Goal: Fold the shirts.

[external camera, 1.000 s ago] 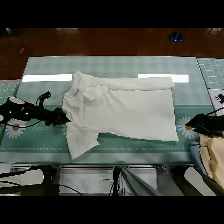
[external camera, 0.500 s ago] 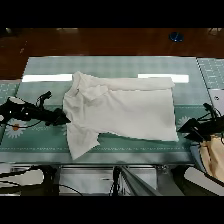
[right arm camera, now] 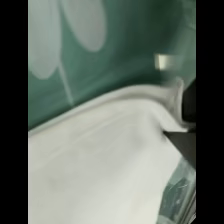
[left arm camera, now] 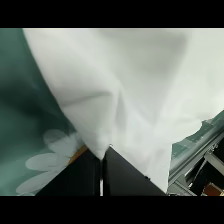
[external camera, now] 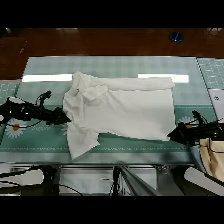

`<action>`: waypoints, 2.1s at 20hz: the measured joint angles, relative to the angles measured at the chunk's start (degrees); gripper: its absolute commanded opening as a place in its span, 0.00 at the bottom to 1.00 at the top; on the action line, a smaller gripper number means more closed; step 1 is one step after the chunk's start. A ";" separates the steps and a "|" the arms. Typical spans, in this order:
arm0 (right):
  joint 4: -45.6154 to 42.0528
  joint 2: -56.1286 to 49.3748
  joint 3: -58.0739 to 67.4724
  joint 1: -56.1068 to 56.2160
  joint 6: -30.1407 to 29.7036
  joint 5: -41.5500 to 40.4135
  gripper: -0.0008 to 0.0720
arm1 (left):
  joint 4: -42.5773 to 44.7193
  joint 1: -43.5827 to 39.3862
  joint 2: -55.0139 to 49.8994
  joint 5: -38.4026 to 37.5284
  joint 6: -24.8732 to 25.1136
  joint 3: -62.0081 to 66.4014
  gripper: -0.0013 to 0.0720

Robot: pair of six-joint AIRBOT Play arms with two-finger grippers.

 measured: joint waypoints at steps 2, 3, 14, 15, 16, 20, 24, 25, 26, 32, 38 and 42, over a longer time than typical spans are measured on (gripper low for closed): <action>3.30 -0.02 -0.35 1.03 -0.76 -2.32 0.04 | -1.18 0.00 0.04 -0.33 0.66 0.17 0.05; 4.85 0.07 -0.22 1.31 -1.70 -3.13 0.04 | -1.62 0.00 0.07 -0.87 0.92 0.52 0.05; 29.09 23.82 29.88 2.03 -4.17 4.11 0.04 | -16.28 -0.02 20.70 -9.18 -0.96 31.65 0.05; 30.32 25.57 35.76 2.03 -3.32 3.48 0.04 | -17.22 0.00 23.47 -8.92 -1.81 37.38 0.05; 31.28 26.82 41.94 2.03 -2.54 2.54 0.04 | -18.12 0.00 26.10 -8.04 -2.49 43.19 0.05; 28.00 29.16 66.60 2.03 3.06 -1.86 0.04 | -13.84 -0.02 34.03 -2.10 -7.28 64.04 0.05; 13.18 29.83 87.36 2.03 12.37 -1.14 0.04 | 0.39 -0.02 40.96 -0.02 -17.07 77.22 0.05; 9.97 29.92 91.08 2.03 14.21 0.98 0.04 | 3.69 -0.07 42.60 -0.85 -19.23 78.62 0.05; 6.56 30.10 94.27 2.03 15.76 4.02 0.04 | 7.06 -0.07 44.24 -3.08 -21.22 79.71 0.05; -5.86 31.65 101.39 3.45 18.80 26.32 0.04 | 17.20 -0.13 48.41 -22.12 -27.52 81.85 0.05; -18.53 33.77 87.49 13.18 18.25 32.76 0.04 | 20.31 -0.26 48.92 -31.30 -27.65 69.90 0.05; -22.23 30.18 66.40 16.02 15.32 29.73 0.04 | 19.50 -0.28 45.70 -26.29 -24.26 52.74 0.05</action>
